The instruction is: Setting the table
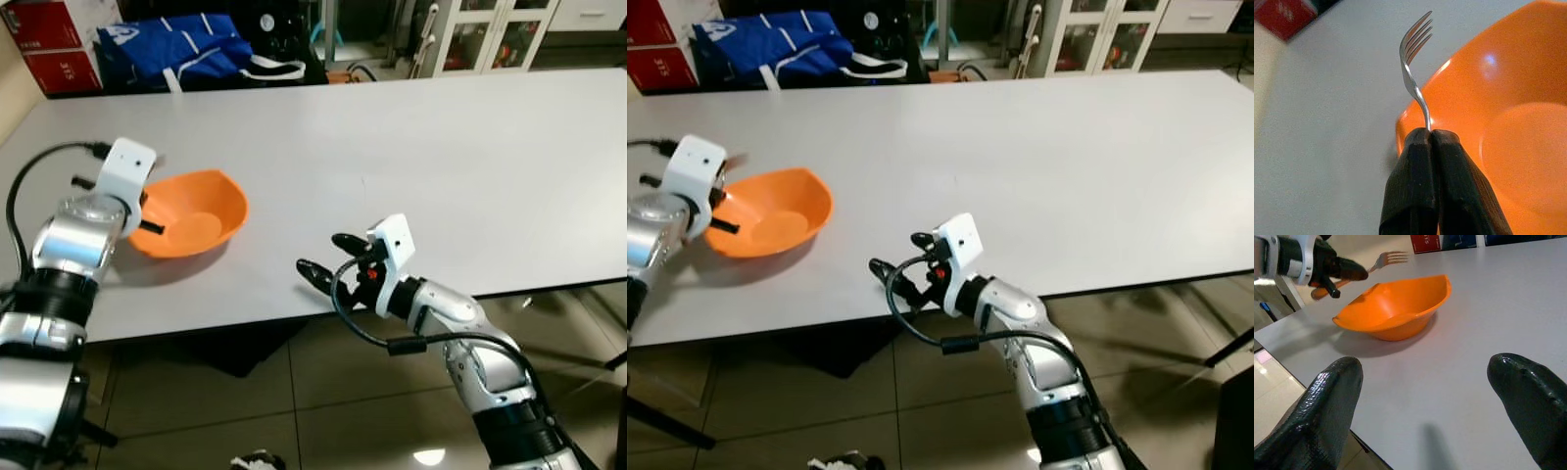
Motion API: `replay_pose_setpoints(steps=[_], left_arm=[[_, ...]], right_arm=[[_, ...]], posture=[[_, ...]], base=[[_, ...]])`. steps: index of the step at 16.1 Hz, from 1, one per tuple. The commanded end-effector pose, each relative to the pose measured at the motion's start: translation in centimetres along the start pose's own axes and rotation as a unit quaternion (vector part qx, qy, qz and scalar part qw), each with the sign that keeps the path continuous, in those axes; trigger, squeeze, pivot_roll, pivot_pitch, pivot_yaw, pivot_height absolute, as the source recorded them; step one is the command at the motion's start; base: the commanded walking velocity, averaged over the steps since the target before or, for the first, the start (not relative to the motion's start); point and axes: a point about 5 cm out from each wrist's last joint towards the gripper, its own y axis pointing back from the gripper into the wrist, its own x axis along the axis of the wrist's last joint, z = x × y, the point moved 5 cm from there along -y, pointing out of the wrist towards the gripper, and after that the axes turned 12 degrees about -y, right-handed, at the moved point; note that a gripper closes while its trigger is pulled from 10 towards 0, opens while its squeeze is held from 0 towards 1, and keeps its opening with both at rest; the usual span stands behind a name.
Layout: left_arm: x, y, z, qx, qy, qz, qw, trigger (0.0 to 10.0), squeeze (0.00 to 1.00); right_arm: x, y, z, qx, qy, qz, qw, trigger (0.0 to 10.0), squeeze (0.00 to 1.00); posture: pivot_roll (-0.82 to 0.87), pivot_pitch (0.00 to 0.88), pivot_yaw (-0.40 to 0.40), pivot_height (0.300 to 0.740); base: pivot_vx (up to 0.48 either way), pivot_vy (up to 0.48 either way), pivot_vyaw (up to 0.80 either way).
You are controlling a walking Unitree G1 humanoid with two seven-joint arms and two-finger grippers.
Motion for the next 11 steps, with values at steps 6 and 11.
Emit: replay_pose_setpoints(steps=[6, 11], left_arm=[[1.8, -0.4, -0.9, 0.01, -0.114, 0.028, 0.993, 10.0, 0.0], [1.8, -1.1, 0.4, -0.007, -0.257, 0.029, 0.966, 10.0, 0.0]], right_arm=[[0.1, 0.0, 0.1, -0.004, 0.007, 0.0, 1.0, 10.0, 0.0], [-0.1, -0.2, -0.1, -0.003, 0.003, 0.002, 1.0, 10.0, 0.0]], posture=[[-0.06, 0.0, 0.061, 0.74], [-0.06, 0.0, 0.065, 0.74]], base=[[0.0, 0.0, 0.0], [0.0, 0.0, 0.0]])
